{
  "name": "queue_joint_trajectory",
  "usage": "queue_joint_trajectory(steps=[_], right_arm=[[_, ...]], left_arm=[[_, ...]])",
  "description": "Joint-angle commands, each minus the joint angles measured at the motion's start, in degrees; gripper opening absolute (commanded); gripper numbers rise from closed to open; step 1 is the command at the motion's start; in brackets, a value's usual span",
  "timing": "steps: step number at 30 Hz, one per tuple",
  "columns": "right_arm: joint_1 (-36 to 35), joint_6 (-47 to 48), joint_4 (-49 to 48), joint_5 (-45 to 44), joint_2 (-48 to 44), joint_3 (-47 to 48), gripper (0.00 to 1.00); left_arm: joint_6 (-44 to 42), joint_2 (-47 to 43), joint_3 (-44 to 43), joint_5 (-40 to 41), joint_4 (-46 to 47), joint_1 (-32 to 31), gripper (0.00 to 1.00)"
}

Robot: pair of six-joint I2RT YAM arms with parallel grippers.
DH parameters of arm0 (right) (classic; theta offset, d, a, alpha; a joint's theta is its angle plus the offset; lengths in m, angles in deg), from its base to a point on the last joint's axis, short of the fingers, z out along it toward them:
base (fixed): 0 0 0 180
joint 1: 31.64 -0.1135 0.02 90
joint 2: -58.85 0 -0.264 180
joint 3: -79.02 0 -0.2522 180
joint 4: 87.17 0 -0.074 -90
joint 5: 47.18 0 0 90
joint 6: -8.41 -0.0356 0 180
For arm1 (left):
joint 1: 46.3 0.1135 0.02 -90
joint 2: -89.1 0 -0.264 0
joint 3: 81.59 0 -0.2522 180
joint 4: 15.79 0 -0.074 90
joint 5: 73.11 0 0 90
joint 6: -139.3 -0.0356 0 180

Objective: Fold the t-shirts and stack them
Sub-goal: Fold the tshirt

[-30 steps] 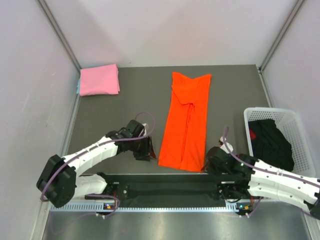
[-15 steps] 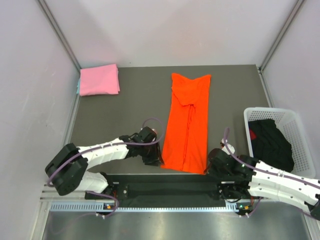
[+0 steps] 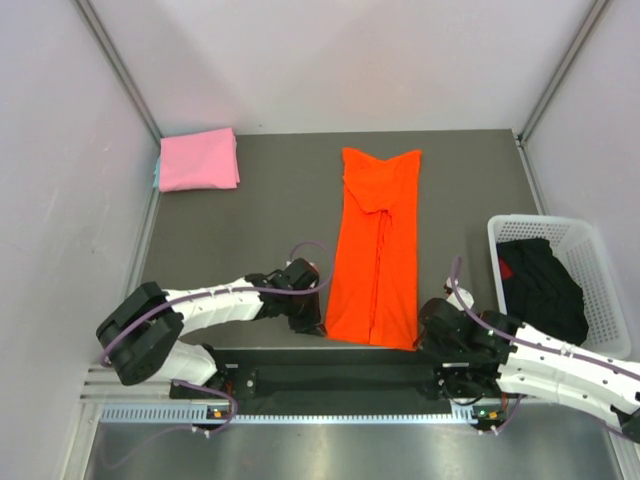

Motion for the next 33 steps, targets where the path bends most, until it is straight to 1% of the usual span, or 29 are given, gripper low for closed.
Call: queue_joint_trajectory(steps=[1,4,6,9,10,11,12,13,15,16,17,18,19,20,21,22,23,25,26,28,29,30,33], right_arm=[[-0.9,2.7,1.8,-1.4,0.6,3.2,0.0],[-0.8,5.0,1.3,-1.7,1.5,4.5,0.0],[-0.9,6.8,2.1,-3.7,2.9,6.1,0.0],[-0.1,10.8,5.3,-7.5,7.4,12.6,0.0],[1.0,13.6,6.0,-8.1,8.9,14.0,0.0],[1.7,15.3,5.7,-8.7,11.7,14.9,0.0],[4.1,17.1,5.4,-8.9,13.0,16.8,0.0],[5.5,21.2,4.7,-8.8,14.0,17.6,0.0],[9.4,26.4,0.6,-6.7,16.0,18.9,0.0],[15.0,32.2,-1.1,-5.3,16.5,19.2,0.0],[18.1,35.2,-4.5,-1.7,18.0,19.6,0.0],[23.2,38.0,-6.0,-0.5,19.0,20.7,0.0],[25.4,42.2,-8.1,0.3,21.6,21.4,0.0],[27.3,44.5,-9.3,2.4,23.2,22.2,0.0],[30.7,46.5,-10.4,3.6,25.1,24.1,0.0],[32.1,49.7,-11.2,4.5,27.0,25.1,0.0],[33.4,51.2,-12.7,6.0,30.9,26.1,0.0],[35.8,54.7,-14.5,7.2,34.7,29.0,0.0],[36.4,55.4,-16.3,8.1,38.2,29.9,0.0],[38.4,57.2,-17.7,9.0,41.4,32.5,0.0],[39.0,57.8,-18.5,10.4,44.0,33.5,0.0],[39.5,58.5,-19.0,10.8,44.9,35.5,0.0],[41.3,61.3,-19.5,10.4,48.4,40.6,0.0]], left_arm=[[1.4,0.1,-3.5,-0.4,1.7,-0.9,0.0],[1.0,0.9,-5.2,-0.6,0.5,-0.9,0.0],[0.5,1.8,-7.7,0.1,-1.2,-0.9,0.0],[-1.0,4.4,-12.9,1.6,-3.5,-0.7,0.0],[-1.6,5.5,-14.2,1.7,-4.9,-0.2,0.0],[-2.4,6.7,-17.3,1.8,-5.6,0.1,0.0],[-3.8,9.4,-18.8,2.6,-6.6,0.7,0.0],[-4.6,10.9,-20.7,2.8,-8.3,0.9,0.0],[-6.6,14.9,-25.5,2.6,-9.4,1.8,0.0],[-7.1,16.0,-26.9,2.1,-9.9,3.1,0.0],[-7.6,17.2,-28.2,1.9,-10.4,3.9,0.0],[-8.4,19.1,-29.7,1.9,-10.6,4.7,0.0],[-8.8,20.1,-32.5,2.2,-11.3,6.5,0.0],[-9.3,21.1,-34.3,2.5,-12.2,7.4,0.0],[-10.5,22.9,-35.7,2.8,-12.8,8.3,0.0],[-11.2,24.0,-39.0,3.1,-13.3,10.2,0.0],[-11.9,25.1,-40.6,3.4,-13.5,11.2,0.0],[-14.5,28.4,-44.1,3.3,-13.9,13.7,0.0],[-15.3,29.6,-47.3,4.3,-13.9,14.5,0.0],[-17.5,33.0,-50.7,4.0,-14.2,16.4,0.0],[-18.6,34.0,-53.8,4.1,-14.3,16.7,0.0],[-20.3,35.9,-55.5,5.7,-14.6,17.0,0.0],[-22.6,38.9,-60.7,5.3,-16.3,18.2,0.0]])
